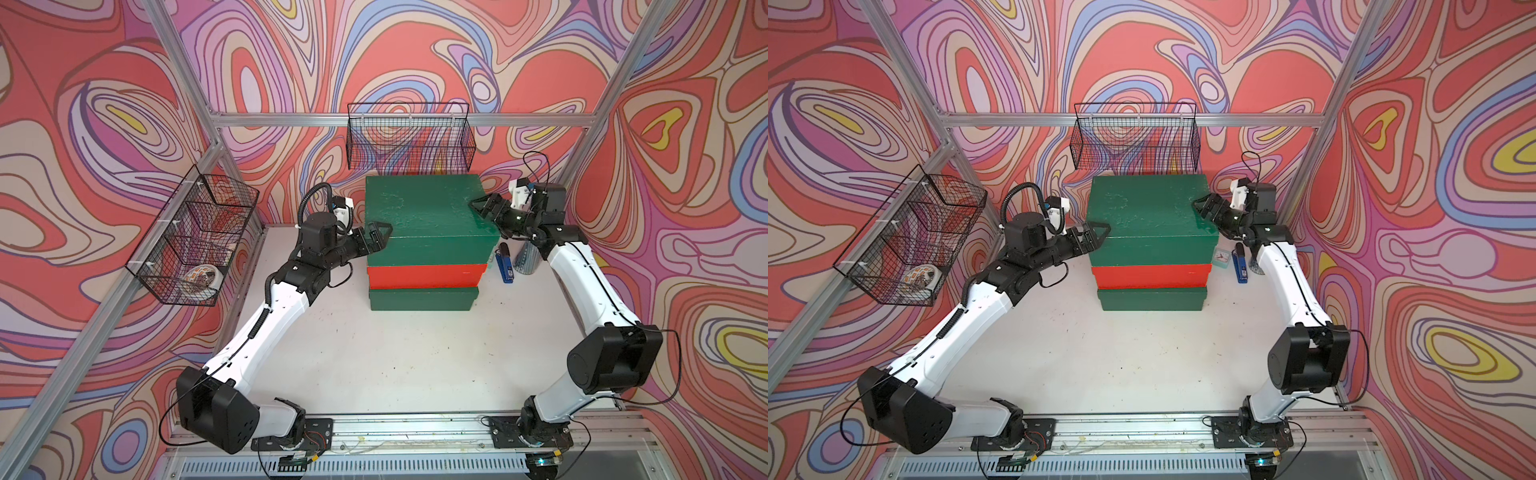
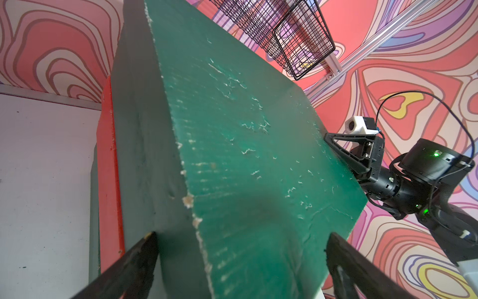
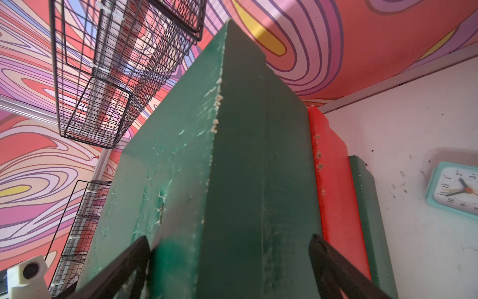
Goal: Stack the shoeboxes
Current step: Adjust the shoebox.
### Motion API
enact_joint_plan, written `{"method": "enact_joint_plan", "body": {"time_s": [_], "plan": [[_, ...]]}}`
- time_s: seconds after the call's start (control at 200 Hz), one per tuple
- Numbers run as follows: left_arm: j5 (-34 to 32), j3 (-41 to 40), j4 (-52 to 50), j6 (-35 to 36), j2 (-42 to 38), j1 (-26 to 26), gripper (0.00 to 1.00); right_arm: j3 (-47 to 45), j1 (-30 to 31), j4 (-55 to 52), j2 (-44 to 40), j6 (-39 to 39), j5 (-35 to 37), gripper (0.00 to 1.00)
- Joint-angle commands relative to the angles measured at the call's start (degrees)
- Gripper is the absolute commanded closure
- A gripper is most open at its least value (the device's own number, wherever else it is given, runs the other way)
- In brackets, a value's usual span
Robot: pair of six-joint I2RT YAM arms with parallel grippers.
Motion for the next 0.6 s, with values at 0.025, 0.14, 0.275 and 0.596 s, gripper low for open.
{"method": "enact_joint_plan", "body": {"time_s": [0.025,0.14,0.275,0.596], "plan": [[-3.3,2.5,-1.9,1.7,-0.7,0.4,0.00,3.7,0.9,-5.2,-1.3,-2.8,3.9,0.02],[-7.2,3.2,-3.6,3.6,-2.3,1.4,0.00,6.8,0.2,-8.4,-1.6,-4.1,5.5,0.02],[-12.5,3.4,-6.3,6.0,-5.1,2.1,0.00,6.8,-1.5,-9.0,-4.3,-3.8,6.4,0.02],[-40.1,-10.0,-6.0,14.8,-18.9,2.1,0.00,-9.8,-7.1,-5.9,-19.1,-4.9,14.2,0.02]]}}
